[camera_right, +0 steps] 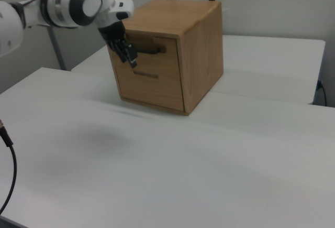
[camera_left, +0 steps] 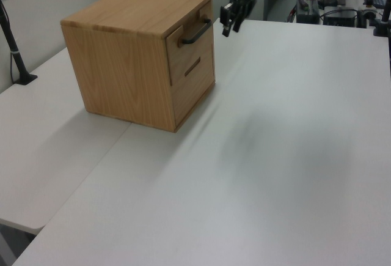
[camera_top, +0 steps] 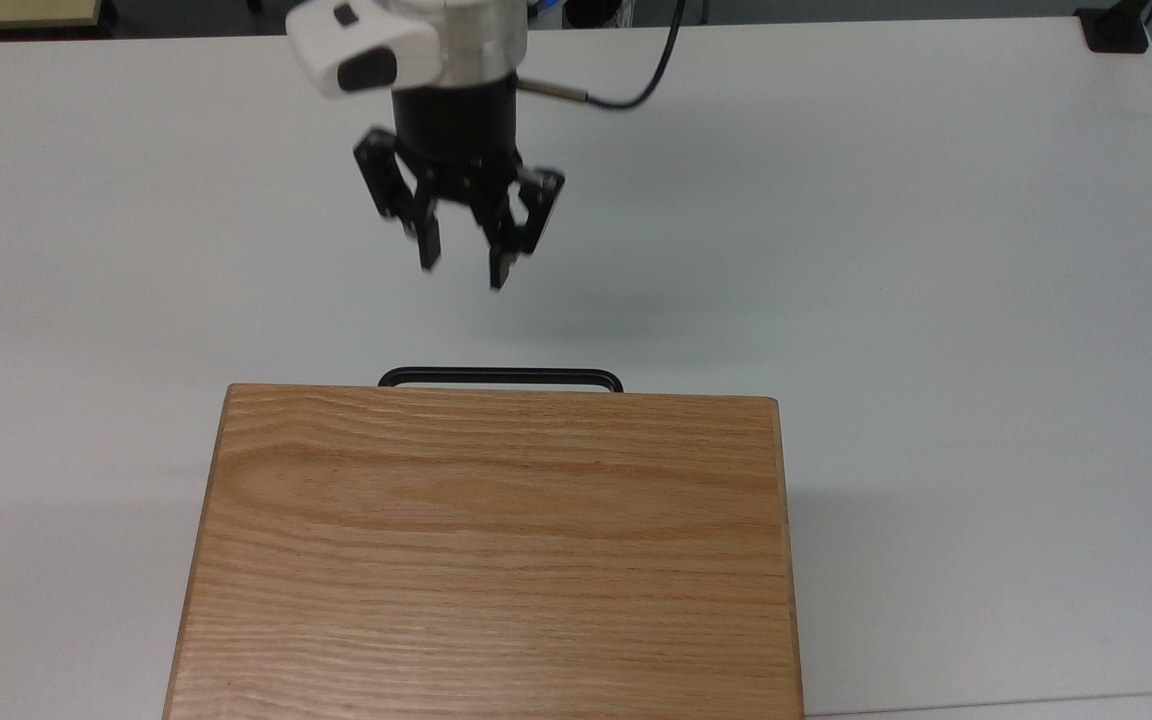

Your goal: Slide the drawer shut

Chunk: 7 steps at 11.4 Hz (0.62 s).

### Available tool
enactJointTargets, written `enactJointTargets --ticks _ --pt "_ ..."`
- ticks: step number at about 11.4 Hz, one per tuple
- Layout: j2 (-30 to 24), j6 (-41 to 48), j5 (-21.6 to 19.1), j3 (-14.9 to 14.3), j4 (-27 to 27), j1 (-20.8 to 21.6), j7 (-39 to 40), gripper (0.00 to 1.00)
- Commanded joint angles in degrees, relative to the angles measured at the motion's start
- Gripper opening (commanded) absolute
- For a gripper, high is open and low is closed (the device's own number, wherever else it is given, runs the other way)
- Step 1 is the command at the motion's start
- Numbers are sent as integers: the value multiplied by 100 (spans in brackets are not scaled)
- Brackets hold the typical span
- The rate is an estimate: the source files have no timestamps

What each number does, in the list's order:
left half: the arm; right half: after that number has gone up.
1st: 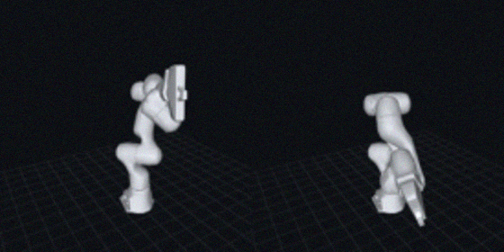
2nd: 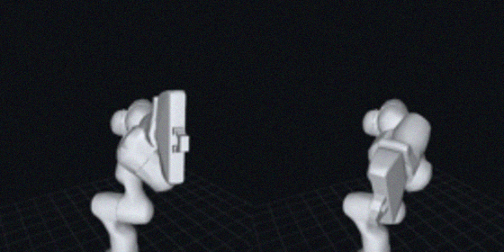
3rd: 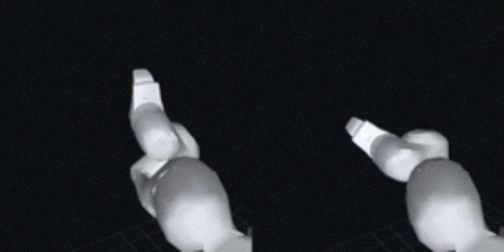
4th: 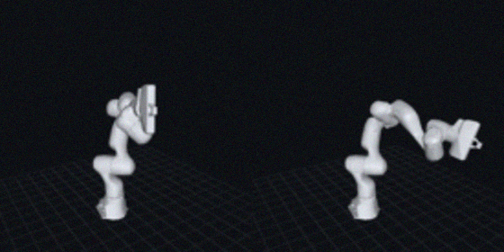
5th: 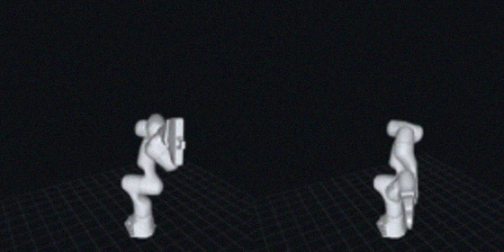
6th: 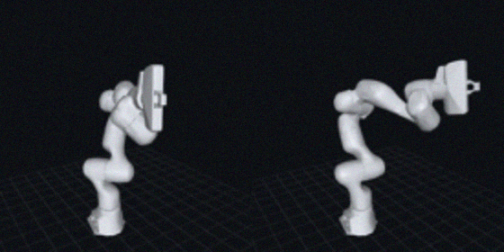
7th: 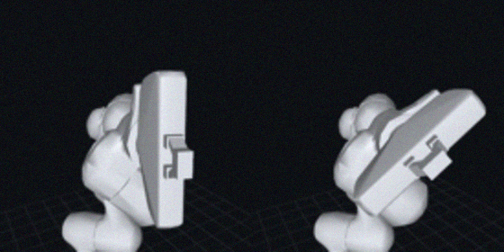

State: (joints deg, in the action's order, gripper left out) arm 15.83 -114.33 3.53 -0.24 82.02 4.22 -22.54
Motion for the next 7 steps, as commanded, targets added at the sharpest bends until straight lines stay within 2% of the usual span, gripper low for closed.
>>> enactJointTargets --ticks 1,5,7 --pt "-641 1320 51 33 139 17 161 100" --pt "-1397 2800 -115 85 366 70 92 100" --pt "-1915 2662 -309 85 1024 105 179 100"
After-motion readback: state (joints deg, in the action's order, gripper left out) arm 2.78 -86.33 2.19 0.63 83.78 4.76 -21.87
